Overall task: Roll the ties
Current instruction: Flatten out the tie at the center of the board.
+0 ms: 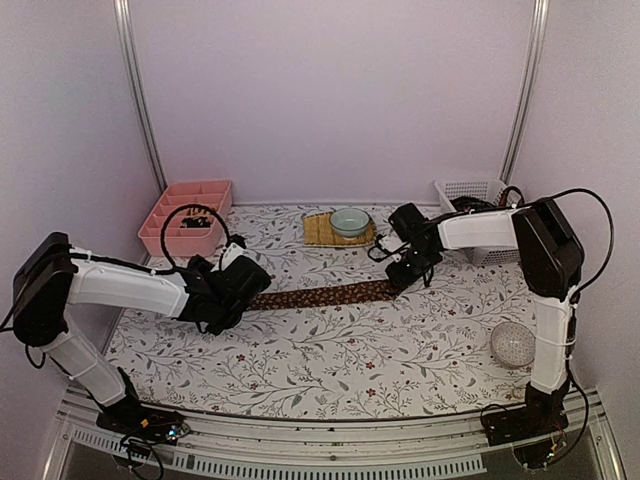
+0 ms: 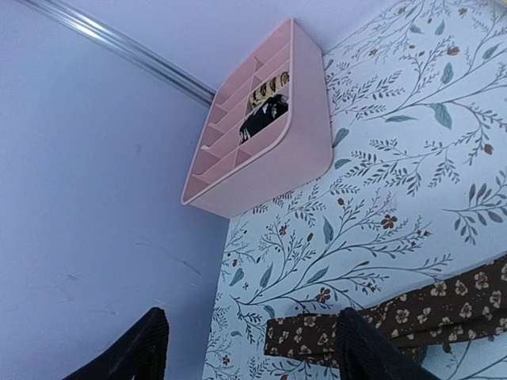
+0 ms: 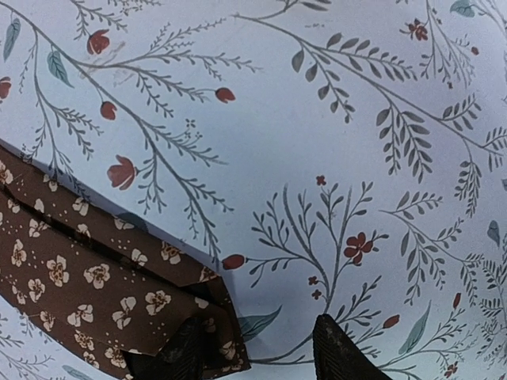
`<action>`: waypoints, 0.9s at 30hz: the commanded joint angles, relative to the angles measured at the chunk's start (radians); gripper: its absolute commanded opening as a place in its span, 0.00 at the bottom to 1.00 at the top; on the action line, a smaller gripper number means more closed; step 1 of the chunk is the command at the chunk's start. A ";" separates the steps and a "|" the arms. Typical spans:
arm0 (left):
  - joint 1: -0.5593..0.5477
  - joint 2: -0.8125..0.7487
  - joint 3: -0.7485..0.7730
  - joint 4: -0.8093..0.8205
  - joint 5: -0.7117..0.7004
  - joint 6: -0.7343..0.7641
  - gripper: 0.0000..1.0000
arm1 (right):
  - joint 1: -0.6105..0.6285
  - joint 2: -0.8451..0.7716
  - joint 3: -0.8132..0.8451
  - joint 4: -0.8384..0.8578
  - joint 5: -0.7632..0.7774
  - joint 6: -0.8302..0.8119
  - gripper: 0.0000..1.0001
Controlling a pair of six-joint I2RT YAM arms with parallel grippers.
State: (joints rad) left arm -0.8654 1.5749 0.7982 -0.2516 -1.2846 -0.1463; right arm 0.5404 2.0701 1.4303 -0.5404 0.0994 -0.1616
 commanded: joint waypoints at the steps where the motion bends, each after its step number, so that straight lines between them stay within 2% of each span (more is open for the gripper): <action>1: 0.009 -0.053 -0.010 0.060 0.051 0.006 0.74 | -0.008 -0.029 -0.157 0.028 0.209 -0.058 0.46; 7: 0.009 -0.110 -0.047 0.174 0.146 0.043 0.79 | -0.096 -0.132 -0.276 0.014 0.234 -0.094 0.47; 12: 0.009 -0.115 -0.049 0.194 0.219 0.024 0.81 | -0.212 -0.234 -0.309 -0.042 0.228 -0.140 0.47; 19: 0.016 -0.118 -0.070 0.208 0.279 -0.024 0.83 | -0.310 -0.374 -0.359 -0.120 0.255 -0.240 0.48; 23: 0.034 -0.109 -0.078 0.209 0.323 -0.056 0.84 | -0.326 -0.432 -0.326 -0.164 0.251 -0.267 0.48; 27: 0.060 -0.096 -0.081 0.189 0.400 -0.105 0.85 | -0.323 -0.440 -0.196 -0.256 0.133 -0.224 0.51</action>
State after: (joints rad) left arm -0.8356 1.4719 0.7322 -0.0643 -0.9703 -0.1883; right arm 0.2153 1.7729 1.1175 -0.6956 0.3222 -0.3962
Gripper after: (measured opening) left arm 0.850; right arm 0.500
